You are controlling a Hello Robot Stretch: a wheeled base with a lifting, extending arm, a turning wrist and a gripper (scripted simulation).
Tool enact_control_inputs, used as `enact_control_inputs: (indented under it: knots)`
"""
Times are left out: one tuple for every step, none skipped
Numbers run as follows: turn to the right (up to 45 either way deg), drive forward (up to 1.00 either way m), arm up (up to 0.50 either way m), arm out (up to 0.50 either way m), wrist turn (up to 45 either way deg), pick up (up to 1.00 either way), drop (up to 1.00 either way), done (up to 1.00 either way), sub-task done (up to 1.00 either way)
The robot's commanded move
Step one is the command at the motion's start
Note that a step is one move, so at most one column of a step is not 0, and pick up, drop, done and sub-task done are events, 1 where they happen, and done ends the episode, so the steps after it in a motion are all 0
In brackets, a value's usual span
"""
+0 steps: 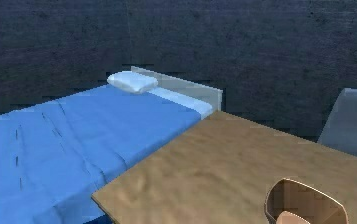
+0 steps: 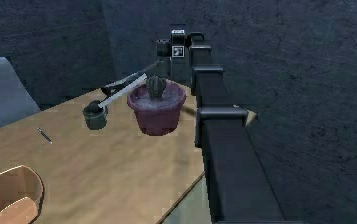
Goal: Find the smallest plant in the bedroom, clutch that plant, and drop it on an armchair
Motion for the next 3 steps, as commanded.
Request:
enact_control_inputs:
  knots:
    - [0.0, 0.0, 0.0, 0.0, 45.0, 0.0, 0.0, 0.0, 0.0]
    - [0.0, 0.0, 0.0, 0.0, 24.0, 0.0, 0.0, 0.0, 0.0]
    - [0.0, 0.0, -0.14, 0.0, 0.0, 0.0, 0.0, 0.0, 0.0]
